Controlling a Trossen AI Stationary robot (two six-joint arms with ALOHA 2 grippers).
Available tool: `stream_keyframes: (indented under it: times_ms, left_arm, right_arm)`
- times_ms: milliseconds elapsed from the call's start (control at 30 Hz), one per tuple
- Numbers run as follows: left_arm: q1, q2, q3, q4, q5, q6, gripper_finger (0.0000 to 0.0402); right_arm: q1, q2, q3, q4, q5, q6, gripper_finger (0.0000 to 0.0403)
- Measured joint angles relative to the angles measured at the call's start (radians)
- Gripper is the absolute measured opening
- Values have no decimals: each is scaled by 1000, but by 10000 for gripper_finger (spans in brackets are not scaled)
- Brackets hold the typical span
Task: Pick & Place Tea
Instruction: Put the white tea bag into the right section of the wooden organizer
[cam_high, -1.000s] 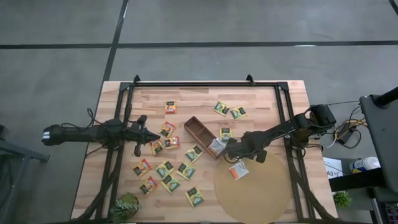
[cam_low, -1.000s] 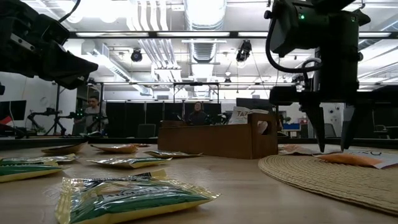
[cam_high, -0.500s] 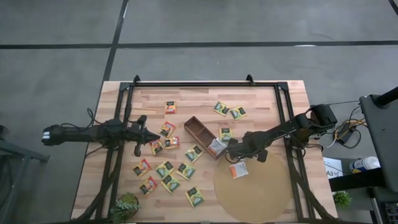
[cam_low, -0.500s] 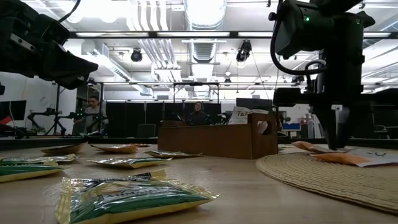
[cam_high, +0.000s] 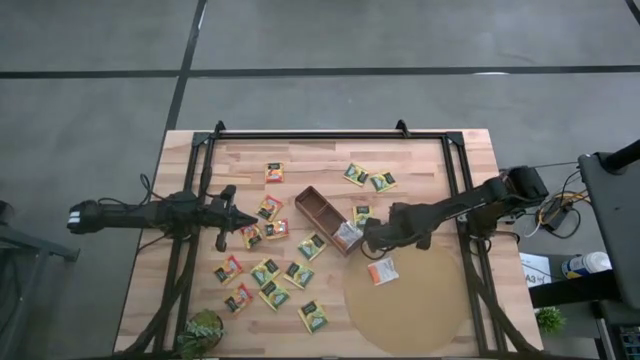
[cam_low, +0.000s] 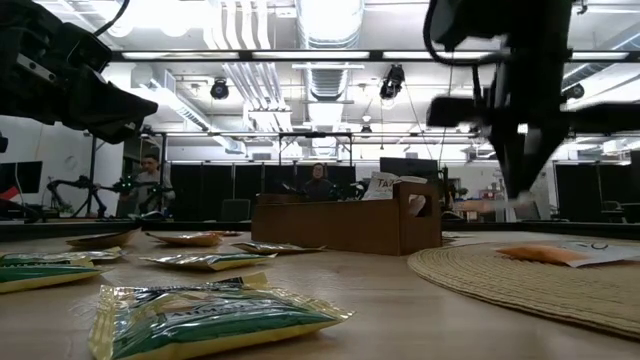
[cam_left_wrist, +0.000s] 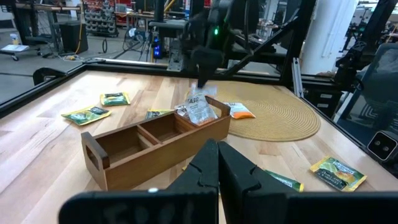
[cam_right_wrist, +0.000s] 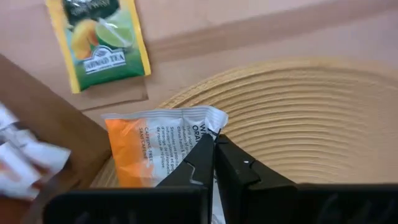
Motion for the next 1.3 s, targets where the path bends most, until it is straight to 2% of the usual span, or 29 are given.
stream_keyframes:
  times_ms: [100, 200, 333, 533, 967, 1300]
  left_arm:
    - [0, 0, 0, 0, 0, 0, 0]
    - [0, 0, 0, 0, 0, 0, 0]
    - [0, 0, 0, 0, 0, 0, 0]
    - [0, 0, 0, 0, 0, 0, 0]
    - [0, 0, 0, 0, 0, 0, 0]
    - [0, 1, 0, 0, 0, 0, 0]
  right_arm:
    - [1, -2, 75, -123, 17, -68, 8]
    - [1, -2, 161, -201, 58, -219, 8]
    - [1, 19, 279, -223, 127, -486, 8]
    - [-15, 86, 436, -228, 150, -745, 8]
    - [-83, 292, 715, -340, 148, -1069, 8]
    - [-93, 475, 878, -502, 143, -1141, 8]
